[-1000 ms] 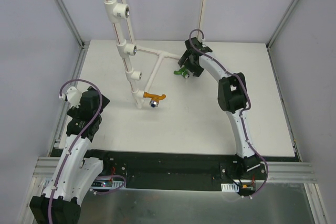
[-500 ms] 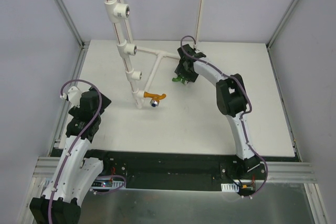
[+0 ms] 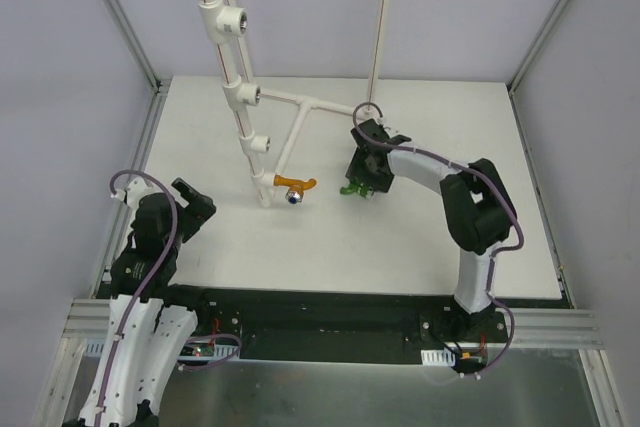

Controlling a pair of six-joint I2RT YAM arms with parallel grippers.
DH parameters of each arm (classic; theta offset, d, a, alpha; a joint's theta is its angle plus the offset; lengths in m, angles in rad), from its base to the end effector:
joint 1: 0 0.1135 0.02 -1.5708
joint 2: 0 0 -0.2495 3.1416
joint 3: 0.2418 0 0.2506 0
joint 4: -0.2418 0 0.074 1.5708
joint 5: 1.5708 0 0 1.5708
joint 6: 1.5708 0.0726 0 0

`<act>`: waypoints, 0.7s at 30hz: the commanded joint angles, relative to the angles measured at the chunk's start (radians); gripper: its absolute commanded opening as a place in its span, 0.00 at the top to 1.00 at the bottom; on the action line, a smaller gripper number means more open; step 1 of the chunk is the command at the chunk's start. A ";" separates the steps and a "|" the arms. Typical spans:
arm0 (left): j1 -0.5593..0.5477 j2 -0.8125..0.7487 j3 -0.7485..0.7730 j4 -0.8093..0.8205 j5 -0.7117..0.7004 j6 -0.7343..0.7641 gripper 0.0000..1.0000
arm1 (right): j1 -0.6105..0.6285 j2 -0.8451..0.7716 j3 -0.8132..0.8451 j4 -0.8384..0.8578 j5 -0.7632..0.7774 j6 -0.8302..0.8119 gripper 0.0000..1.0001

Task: Install the water faucets
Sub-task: Move the water faucet to the center of the board.

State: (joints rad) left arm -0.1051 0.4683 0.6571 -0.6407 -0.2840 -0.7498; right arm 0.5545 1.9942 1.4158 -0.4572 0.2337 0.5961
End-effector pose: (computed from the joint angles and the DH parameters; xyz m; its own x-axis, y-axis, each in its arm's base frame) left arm 0.1556 0.0040 0.2680 -0.2156 -0.6351 -0.7418 -0.4057 0.7492 -0.5235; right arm 0.3768 0.2136 0.1338 -0.8363 0.1245 -0.5339 0.0698 0.9901 0.1215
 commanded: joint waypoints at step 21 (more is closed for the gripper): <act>-0.002 -0.232 -0.054 -0.200 0.574 -0.085 0.06 | 0.199 -0.540 -0.632 0.117 -0.074 -0.078 0.12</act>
State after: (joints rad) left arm -0.1051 0.2039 0.5781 -0.8509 0.2546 -0.8513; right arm 0.7513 1.5112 0.8135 -0.3439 0.1497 0.4950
